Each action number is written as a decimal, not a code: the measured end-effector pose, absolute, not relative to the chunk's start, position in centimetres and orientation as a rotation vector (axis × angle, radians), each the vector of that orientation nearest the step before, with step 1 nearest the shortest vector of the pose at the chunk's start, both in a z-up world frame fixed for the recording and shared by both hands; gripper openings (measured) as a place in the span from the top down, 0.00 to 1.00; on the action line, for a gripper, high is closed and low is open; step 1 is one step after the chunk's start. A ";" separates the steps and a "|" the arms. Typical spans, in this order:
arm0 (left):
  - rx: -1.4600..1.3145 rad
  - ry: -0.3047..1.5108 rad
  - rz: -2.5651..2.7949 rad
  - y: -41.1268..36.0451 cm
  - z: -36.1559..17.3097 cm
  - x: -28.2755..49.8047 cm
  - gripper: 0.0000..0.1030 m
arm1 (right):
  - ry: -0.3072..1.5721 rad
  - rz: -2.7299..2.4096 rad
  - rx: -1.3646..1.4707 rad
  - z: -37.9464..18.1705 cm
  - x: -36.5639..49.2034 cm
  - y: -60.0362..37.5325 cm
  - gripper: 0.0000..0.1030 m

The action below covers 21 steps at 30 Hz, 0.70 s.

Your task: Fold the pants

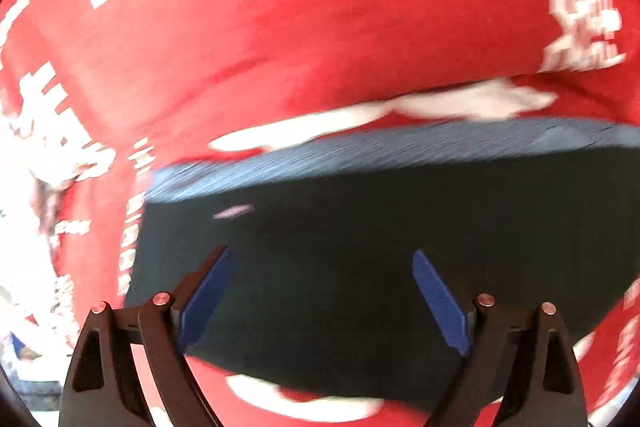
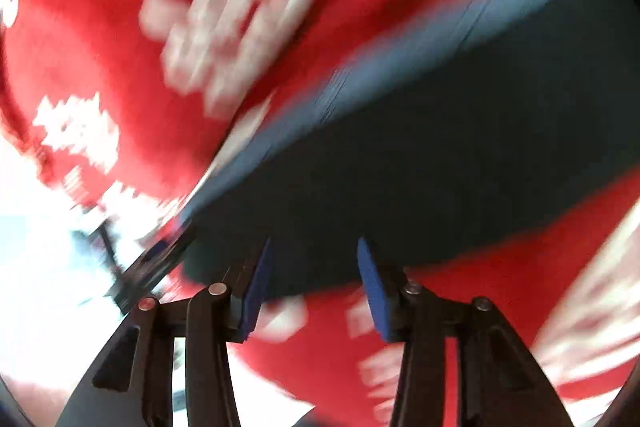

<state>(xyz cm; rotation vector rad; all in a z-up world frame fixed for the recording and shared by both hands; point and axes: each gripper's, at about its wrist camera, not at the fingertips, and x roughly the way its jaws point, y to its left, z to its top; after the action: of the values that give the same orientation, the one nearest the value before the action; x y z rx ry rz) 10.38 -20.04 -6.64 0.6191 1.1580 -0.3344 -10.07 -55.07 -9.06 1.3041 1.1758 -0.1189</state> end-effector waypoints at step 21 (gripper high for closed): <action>0.397 1.254 -0.327 -8.6 -12.0 15.7 0.00 | 1.201 0.039 1.458 -13.7 -0.9 -39.9 0.90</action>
<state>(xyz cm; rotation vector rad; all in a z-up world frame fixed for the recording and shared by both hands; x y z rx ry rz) 15.70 -8.60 -12.00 0.3973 1.2542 -0.3271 -0.92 -39.91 -13.65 1.4580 1.2008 0.0387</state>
